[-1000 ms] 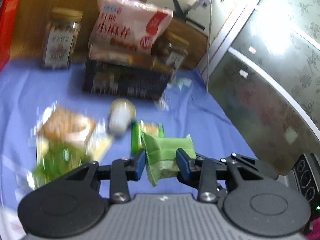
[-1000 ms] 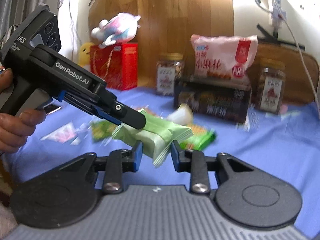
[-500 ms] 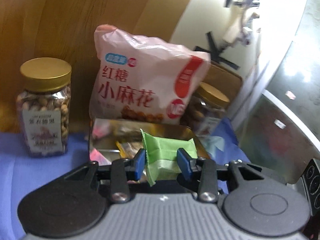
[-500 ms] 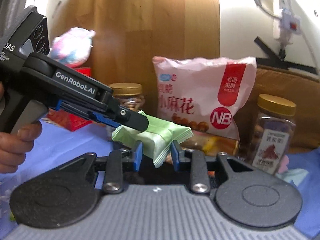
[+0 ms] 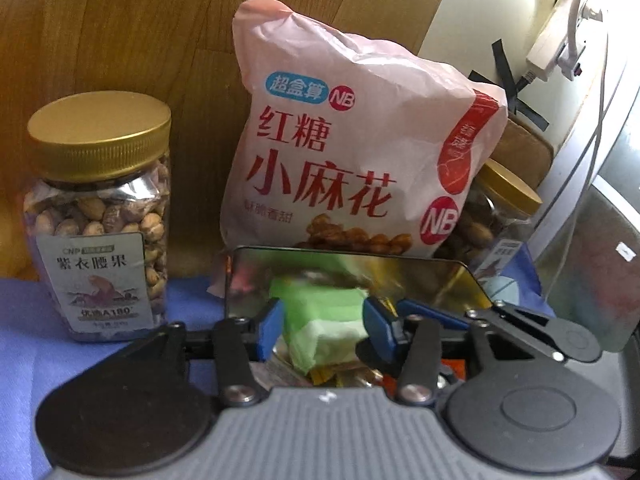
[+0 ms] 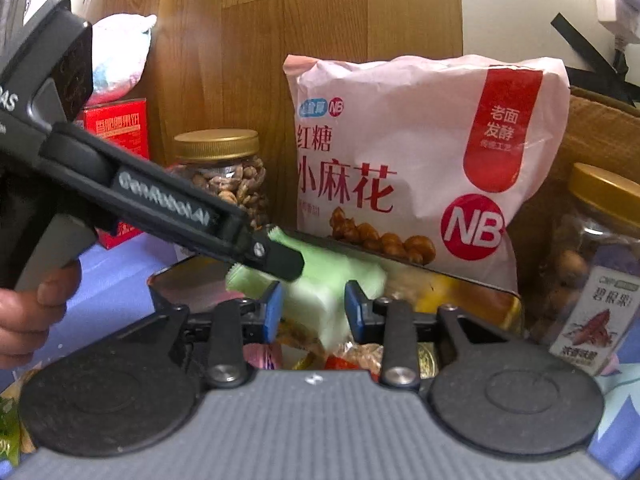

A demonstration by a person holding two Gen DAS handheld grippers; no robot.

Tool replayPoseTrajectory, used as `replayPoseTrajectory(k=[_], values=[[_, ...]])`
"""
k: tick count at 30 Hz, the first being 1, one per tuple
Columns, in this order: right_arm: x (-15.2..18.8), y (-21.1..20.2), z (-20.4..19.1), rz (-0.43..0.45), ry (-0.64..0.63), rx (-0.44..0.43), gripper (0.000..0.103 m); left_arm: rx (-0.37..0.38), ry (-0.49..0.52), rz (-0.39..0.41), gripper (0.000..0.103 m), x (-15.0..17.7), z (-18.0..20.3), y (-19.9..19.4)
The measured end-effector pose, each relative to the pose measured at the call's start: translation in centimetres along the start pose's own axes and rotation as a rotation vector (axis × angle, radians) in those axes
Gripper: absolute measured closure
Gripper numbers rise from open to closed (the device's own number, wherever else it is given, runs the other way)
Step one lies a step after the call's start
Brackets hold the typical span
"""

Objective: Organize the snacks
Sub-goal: 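Move the left tool back to the white jelly cup, then close the left tool on the white jelly cup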

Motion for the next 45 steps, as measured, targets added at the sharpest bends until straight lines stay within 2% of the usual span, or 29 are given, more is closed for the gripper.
replayPoseTrajectory(k=[4, 7, 11, 15, 17, 19, 20, 23, 27, 34, 38, 41, 45], values=[[-0.2, -0.8, -0.3, 0.021, -0.014, 0.004, 0.061, -0.003, 0.013, 0.014, 0.053, 0.1, 0.2, -0.8], [-0.5, -2.6, -0.7, 0.049, 0.010, -0.003, 0.061, 0.027, 0.019, 0.027, 0.053, 0.7, 0.6, -3.1], [0.6, -5.9, -2.3, 0.047, 0.057, -0.076, 0.061, 0.077, 0.043, 0.021, 0.053, 3.4, 0.9, -6.9], [3.4, -6.9, -4.9, -0.047, 0.114, -0.175, 0.061, 0.126, 0.007, -0.050, 0.050, 7.6, 1.0, -8.5], [4.6, -6.5, -6.0, -0.120, 0.155, -0.216, 0.061, 0.128, -0.023, -0.089, 0.048, 9.7, 0.7, -8.3], [5.7, -6.0, -7.3, -0.187, 0.180, -0.246, 0.066, 0.116, -0.064, -0.136, 0.048, 11.9, 0.2, -8.0], [5.9, -6.3, -8.0, -0.192, 0.171, -0.243, 0.067, 0.127, -0.091, -0.158, 0.049, 13.0, 0.0, -8.0], [6.3, -8.5, -10.2, -0.195, 0.126, -0.241, 0.066, 0.161, -0.135, -0.157, 0.051, 15.1, -0.1, -9.9], [7.5, -12.2, -13.6, -0.194, 0.100, -0.270, 0.068, 0.167, -0.112, -0.138, 0.051, 18.1, 0.2, -13.3], [10.1, -17.9, -20.3, -0.136, -0.040, -0.245, 0.065, 0.171, -0.077, -0.105, 0.049, 22.8, 1.7, -18.6], [11.5, -20.4, -22.3, -0.099, -0.063, -0.217, 0.060, 0.153, -0.068, -0.083, 0.049, 24.9, 2.2, -20.0], [12.3, -21.5, -23.2, -0.064, -0.083, -0.165, 0.060, 0.141, -0.050, -0.063, 0.048, 26.1, 2.6, -20.9], [12.7, -22.1, -23.3, -0.046, -0.034, -0.153, 0.059, 0.141, -0.055, -0.076, 0.045, 27.3, 2.8, -21.2]])
Point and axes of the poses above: each gripper's, at about its wrist camera, not at the fingertips, and y roughly the way its jaws point, z to its right, x to its underside, the point moved 7 cm from there along y, roughly the way its jaws point, and after that the axes turned 4 degrees about -y, right-handed, at the moved point
